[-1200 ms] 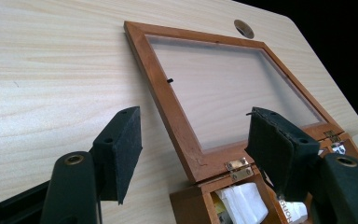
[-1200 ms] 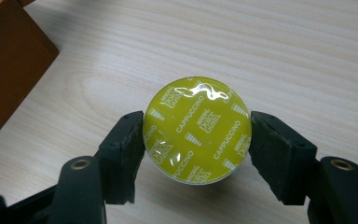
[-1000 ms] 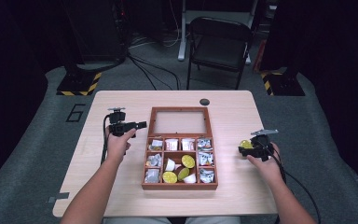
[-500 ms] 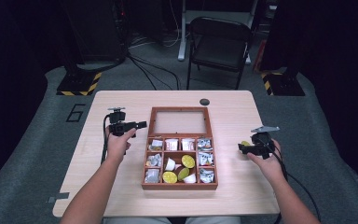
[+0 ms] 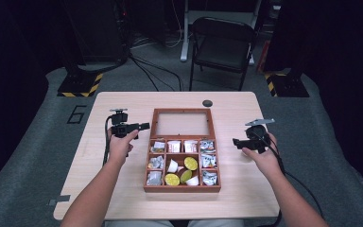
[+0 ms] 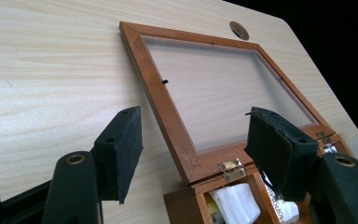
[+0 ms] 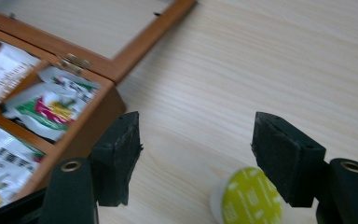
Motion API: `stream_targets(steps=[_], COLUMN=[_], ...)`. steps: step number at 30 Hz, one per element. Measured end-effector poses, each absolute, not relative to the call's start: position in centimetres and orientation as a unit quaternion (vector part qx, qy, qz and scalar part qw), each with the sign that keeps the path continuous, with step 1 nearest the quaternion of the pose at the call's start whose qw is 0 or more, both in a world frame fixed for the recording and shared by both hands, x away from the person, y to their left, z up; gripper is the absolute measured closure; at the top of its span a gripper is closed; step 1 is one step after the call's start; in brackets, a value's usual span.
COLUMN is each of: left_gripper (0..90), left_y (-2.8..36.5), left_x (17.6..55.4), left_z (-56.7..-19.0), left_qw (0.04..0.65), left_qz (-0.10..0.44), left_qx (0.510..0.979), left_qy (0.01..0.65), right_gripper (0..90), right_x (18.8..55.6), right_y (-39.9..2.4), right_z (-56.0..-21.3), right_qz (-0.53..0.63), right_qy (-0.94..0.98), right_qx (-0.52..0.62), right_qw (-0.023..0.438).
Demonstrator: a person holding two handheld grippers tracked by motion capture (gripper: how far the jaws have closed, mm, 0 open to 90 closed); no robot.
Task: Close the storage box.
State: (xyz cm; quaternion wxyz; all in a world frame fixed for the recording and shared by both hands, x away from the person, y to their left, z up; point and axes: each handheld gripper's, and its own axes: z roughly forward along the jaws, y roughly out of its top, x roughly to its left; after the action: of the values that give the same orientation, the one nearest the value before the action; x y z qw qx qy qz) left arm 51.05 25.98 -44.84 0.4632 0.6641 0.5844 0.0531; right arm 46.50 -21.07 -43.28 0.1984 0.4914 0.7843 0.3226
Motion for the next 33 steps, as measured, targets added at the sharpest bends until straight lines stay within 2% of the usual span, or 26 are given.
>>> stream_targets(steps=[11, 33], left_gripper=[35.6, 35.3], left_y=[25.5, 24.1], left_x=[51.3, 52.5], left_z=[-45.3, -47.3], left_qw=[0.456, 0.436], left_qz=[0.057, 0.055], left_qx=[0.67, 0.678], left_qy=[0.583, 0.589], right_gripper=[32.6, 32.3], right_x=[48.3, 52.4], right_y=[-17.3, -14.8], right_z=[-41.7, -44.4], right_qz=[0.343, 0.343], right_qy=[0.79, 0.769], right_qx=[0.473, 0.52], right_qw=[0.185, 0.146])
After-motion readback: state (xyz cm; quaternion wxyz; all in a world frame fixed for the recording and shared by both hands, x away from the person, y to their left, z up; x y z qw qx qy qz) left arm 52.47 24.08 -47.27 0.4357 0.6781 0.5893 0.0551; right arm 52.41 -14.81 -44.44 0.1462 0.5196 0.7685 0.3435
